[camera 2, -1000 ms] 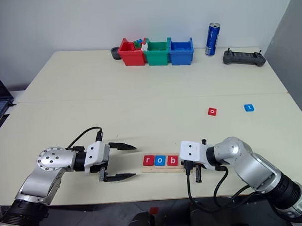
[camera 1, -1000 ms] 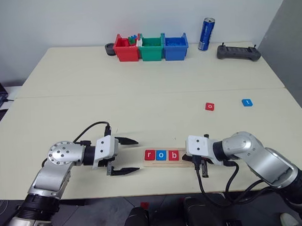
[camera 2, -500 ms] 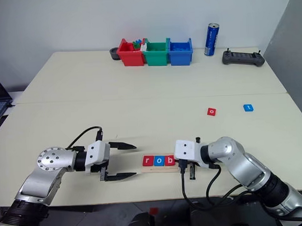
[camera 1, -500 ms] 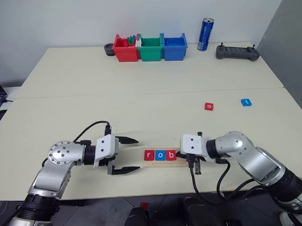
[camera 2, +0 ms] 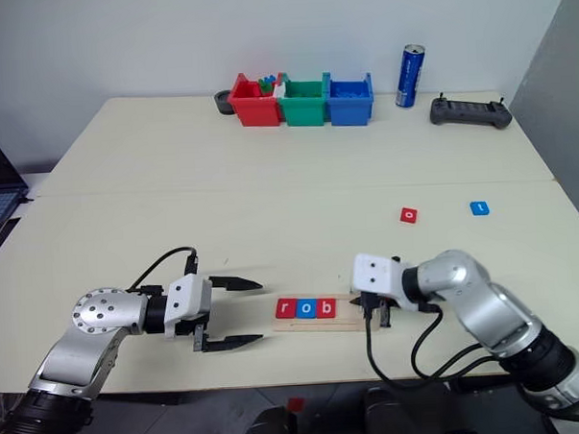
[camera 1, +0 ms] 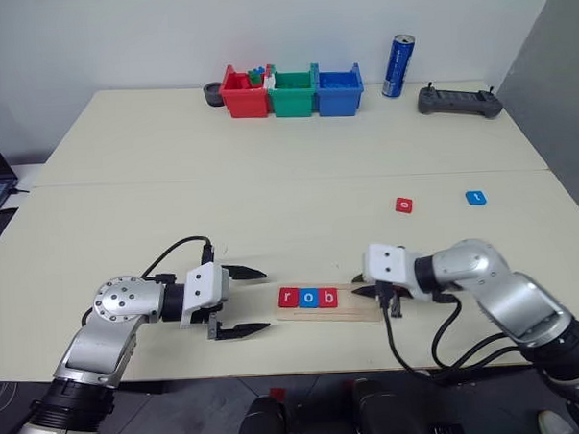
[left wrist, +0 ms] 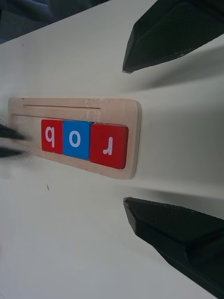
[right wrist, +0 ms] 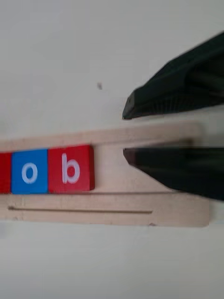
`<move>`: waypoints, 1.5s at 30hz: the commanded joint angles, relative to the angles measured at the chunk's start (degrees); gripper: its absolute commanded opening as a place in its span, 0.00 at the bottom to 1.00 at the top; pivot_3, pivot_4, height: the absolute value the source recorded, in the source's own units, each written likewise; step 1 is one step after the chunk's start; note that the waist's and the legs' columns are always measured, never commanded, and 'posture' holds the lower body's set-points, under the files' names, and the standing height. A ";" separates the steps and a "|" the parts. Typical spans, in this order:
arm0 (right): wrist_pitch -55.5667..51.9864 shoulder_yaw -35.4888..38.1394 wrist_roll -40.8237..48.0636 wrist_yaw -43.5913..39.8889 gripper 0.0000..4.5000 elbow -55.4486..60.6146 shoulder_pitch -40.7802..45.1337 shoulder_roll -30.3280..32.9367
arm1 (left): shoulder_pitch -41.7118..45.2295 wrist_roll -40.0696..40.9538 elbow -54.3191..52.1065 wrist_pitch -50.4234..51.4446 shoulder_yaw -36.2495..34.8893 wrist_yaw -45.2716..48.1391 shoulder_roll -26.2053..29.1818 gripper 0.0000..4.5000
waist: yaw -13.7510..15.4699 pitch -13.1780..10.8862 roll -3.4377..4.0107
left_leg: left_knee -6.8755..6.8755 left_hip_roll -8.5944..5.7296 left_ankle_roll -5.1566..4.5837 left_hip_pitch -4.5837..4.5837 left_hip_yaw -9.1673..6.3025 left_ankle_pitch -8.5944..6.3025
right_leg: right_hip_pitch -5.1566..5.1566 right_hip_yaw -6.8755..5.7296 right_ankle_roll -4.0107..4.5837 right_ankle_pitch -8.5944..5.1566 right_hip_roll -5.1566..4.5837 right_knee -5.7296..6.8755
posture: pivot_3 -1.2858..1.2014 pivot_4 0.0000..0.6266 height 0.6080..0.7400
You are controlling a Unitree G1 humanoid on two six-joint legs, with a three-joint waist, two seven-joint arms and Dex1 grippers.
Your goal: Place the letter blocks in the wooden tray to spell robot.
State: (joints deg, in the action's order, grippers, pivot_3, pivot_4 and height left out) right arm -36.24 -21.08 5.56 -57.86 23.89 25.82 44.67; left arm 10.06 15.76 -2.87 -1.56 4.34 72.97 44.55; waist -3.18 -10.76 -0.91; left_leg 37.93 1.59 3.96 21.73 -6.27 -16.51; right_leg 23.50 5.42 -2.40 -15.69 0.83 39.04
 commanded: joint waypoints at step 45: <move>0.81 18.43 -1.32 30.77 0.99 -27.64 5.15 -16.38 | 2.53 1.45 -0.37 0.22 -0.54 0.30 -0.22 1.00 | -0.25 -0.01 0.01 | -0.02 0.00 0.00 -0.02 0.08 0.00 | 0.01 0.10 0.01 0.01 0.01 0.03 | 0.52 0.24 1.00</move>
State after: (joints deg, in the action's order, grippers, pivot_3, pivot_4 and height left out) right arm -37.08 -4.58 5.02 -29.08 -2.04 29.47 28.66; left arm 12.18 16.73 -2.15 -0.74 4.35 73.26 44.19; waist -3.43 -10.77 -0.90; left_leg 37.90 1.59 3.96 21.71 -6.20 -16.51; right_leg 23.51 5.51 -2.39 -15.68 0.84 39.06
